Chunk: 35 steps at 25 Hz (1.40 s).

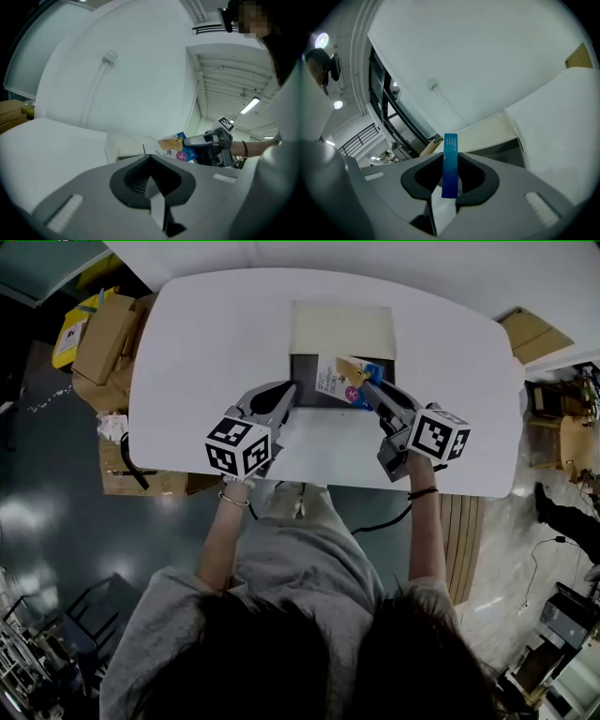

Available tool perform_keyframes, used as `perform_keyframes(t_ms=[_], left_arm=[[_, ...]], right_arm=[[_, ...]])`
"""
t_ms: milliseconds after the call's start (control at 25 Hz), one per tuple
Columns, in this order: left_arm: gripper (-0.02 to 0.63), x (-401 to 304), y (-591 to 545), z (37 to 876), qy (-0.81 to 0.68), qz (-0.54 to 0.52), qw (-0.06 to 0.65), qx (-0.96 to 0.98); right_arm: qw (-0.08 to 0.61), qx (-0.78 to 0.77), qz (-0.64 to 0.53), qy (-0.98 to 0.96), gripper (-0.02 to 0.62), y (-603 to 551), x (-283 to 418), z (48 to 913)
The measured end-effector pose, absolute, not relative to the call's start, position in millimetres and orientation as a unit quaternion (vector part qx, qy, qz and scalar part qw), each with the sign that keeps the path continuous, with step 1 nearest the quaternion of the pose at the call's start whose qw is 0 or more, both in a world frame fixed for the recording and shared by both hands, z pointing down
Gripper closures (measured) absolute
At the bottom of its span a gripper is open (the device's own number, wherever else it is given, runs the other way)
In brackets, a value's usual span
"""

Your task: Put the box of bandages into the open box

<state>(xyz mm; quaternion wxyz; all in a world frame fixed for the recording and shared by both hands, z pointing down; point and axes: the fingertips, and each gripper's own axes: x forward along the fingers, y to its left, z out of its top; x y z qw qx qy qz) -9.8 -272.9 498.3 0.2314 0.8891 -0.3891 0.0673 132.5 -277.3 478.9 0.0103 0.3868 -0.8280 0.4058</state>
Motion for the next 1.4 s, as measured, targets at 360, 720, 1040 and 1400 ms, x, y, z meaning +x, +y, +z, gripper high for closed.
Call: perform_keyframes(t_ms=[360, 720, 1040, 1400], left_arm=[[0.612, -2, -269, 508, -0.392, 0.072, 0.245, 0.884], [0.612, 4, -268, 512, -0.395, 0.073, 0.253, 0.88], [0.612, 3, -269, 520, -0.394, 0.074, 0.263, 0.877], [0.612, 6, -269, 521, -0.394, 0.074, 0.266, 0.877]], right_arm=[[0.02, 0.357, 0.475, -0.804, 0.489, -286, 129, 494], [0.055, 0.348, 0.53, -0.771, 0.491, -291, 128, 511], [0.085, 0.349, 0.563, -0.744, 0.49, -297, 123, 531], [0.096, 0.349, 0.585, -0.726, 0.489, -303, 125, 541]])
